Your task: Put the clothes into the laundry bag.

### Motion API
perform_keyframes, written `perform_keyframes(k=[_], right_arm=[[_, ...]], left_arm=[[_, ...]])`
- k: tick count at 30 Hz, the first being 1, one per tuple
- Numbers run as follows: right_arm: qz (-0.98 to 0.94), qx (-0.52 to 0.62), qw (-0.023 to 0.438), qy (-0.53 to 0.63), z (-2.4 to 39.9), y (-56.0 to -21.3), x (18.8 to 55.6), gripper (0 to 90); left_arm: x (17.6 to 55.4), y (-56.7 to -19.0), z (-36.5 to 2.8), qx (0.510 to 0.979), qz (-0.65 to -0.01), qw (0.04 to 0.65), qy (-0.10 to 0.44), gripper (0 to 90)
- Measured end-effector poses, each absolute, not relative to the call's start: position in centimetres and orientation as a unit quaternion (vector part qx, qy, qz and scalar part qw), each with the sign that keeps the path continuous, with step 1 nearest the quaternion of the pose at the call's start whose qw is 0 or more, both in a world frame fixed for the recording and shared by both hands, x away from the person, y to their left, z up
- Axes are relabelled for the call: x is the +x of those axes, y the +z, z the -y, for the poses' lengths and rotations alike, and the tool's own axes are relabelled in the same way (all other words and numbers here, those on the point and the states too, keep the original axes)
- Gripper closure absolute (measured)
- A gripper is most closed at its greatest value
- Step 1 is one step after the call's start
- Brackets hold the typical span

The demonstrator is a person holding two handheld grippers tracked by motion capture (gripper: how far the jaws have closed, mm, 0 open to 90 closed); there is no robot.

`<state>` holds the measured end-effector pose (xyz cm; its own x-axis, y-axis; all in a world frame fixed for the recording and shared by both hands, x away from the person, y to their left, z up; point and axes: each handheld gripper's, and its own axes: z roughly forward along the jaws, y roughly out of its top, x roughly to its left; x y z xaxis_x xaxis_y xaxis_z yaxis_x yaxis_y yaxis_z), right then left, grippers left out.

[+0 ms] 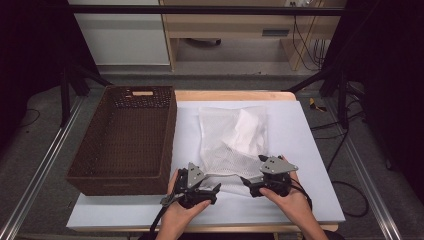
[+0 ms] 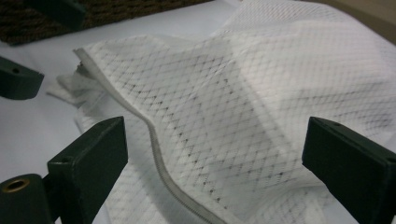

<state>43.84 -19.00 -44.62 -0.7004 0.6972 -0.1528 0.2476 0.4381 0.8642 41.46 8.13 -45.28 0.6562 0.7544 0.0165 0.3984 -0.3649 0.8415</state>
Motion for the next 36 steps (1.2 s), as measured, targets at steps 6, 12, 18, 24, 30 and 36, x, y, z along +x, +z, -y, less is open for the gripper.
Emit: perform_keyframes(k=[6, 12, 18, 24, 30, 36], right_arm=[[-0.782, 0.32, 0.272, 0.461, 19.7, -44.0, 44.0, 7.0], [-0.755, 0.352, 0.288, 0.473, 20.2, -43.6, 44.1, 5.0], [-0.73, 0.385, 0.308, 0.474, 21.0, -42.9, 44.2, 8.5], [-0.716, 0.405, 0.317, 0.473, 22.1, -42.3, 44.2, 7.7], [-0.705, 0.418, 0.316, 0.477, 22.9, -42.1, 44.3, 7.8], [-0.702, 0.42, 0.314, 0.482, 23.4, -42.1, 44.3, 6.9]], left_arm=[[41.3, -44.7, -8.1, 0.796, -0.359, 0.443, 0.204, 9.6], [40.9, -43.8, -7.9, 0.789, -0.357, 0.456, 0.205, 9.5], [40.7, -43.1, -7.9, 0.793, -0.348, 0.46, 0.194, 9.0], [40.2, -41.6, -8.1, 0.79, -0.344, 0.47, 0.191, 7.3], [39.9, -40.2, -8.9, 0.787, -0.344, 0.473, 0.198, 6.6], [40.0, -39.3, -10.2, 0.783, -0.349, 0.473, 0.205, 6.5]])
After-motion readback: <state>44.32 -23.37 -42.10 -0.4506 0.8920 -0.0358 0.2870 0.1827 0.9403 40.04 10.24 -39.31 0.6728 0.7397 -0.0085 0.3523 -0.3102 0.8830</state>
